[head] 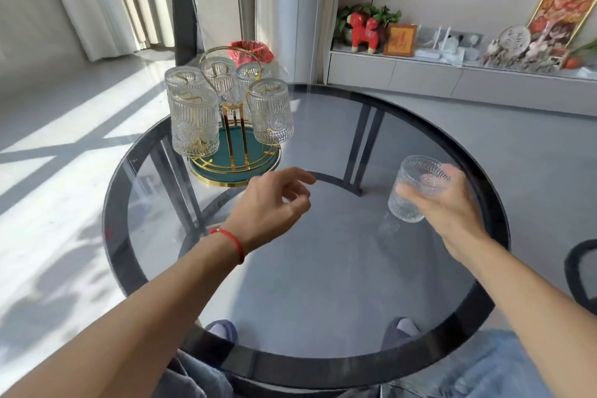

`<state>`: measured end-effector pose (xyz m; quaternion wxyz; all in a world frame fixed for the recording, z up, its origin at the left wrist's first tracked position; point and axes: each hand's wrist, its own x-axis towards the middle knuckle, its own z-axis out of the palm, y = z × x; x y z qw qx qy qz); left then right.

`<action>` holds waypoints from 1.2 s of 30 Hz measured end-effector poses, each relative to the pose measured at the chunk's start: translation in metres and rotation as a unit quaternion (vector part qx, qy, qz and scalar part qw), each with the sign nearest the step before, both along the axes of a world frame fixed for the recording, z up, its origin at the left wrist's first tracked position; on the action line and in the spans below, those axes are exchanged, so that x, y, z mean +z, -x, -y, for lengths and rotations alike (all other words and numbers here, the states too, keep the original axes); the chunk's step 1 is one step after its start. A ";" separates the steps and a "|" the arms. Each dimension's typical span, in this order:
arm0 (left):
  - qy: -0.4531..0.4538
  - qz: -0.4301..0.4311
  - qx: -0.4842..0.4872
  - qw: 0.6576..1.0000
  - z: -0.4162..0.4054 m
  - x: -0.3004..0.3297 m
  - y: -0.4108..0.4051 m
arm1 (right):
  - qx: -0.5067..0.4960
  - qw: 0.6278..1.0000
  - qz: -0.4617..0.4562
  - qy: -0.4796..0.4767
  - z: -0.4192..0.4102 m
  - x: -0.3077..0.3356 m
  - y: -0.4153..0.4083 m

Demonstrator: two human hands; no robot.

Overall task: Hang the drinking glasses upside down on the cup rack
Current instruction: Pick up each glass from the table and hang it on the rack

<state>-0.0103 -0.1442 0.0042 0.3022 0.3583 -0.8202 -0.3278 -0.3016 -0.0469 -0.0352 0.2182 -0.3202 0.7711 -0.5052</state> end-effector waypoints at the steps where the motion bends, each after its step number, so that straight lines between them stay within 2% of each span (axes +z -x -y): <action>1: 0.025 0.013 -0.008 1.000 -0.003 -0.001 0.003 | 0.017 1.000 0.022 0.002 0.001 -0.003 0.002; 6: 0.060 0.034 -0.045 0.997 -0.016 -0.005 0.016 | 0.119 0.993 -0.025 -0.001 -0.003 0.001 -0.013; 9: 0.025 0.013 -0.054 0.998 -0.020 -0.006 0.023 | 0.199 0.978 -0.054 0.017 -0.004 0.012 -0.038; 12: -0.038 -0.003 -0.068 0.997 -0.026 -0.007 0.026 | 0.280 0.958 -0.033 0.051 -0.002 0.023 -0.061; 15: -0.031 -0.008 -0.061 0.998 -0.026 -0.005 0.027 | 0.330 0.942 -0.015 0.056 0.002 0.023 -0.080; 18: -0.029 -0.036 -0.010 0.999 -0.015 0.002 0.021 | 0.339 0.938 0.032 0.060 0.008 0.023 -0.096; 21: -0.146 -0.131 0.027 0.980 0.000 0.006 0.006 | 0.314 0.941 0.107 0.061 0.013 0.025 -0.103; 23: -0.209 -0.187 0.038 0.959 0.008 0.008 -0.005 | 0.309 0.922 0.228 0.052 0.016 0.026 -0.111; 24: -0.223 -0.197 0.035 0.954 0.012 0.009 -0.010 | 0.306 0.911 0.272 0.056 0.018 0.027 -0.116; 26: -0.228 -0.199 0.021 0.953 0.021 0.013 -0.021 | 0.288 0.910 0.286 0.086 0.025 0.029 -0.128; 28: -0.197 -0.177 0.008 0.964 0.031 0.016 -0.034 | 0.247 0.929 0.246 0.121 0.034 0.036 -0.139; 31: -0.119 -0.116 0.049 0.985 0.042 0.011 -0.053 | 0.186 0.967 0.096 0.145 0.051 0.060 -0.149; 33: -0.076 -0.069 0.093 0.990 0.045 0.000 -0.058 | 0.173 0.971 0.003 0.164 0.064 0.081 -0.151; 36: 0.026 0.108 0.079 0.991 0.046 -0.019 -0.056 | 0.175 0.959 -0.119 0.188 0.086 0.113 -0.157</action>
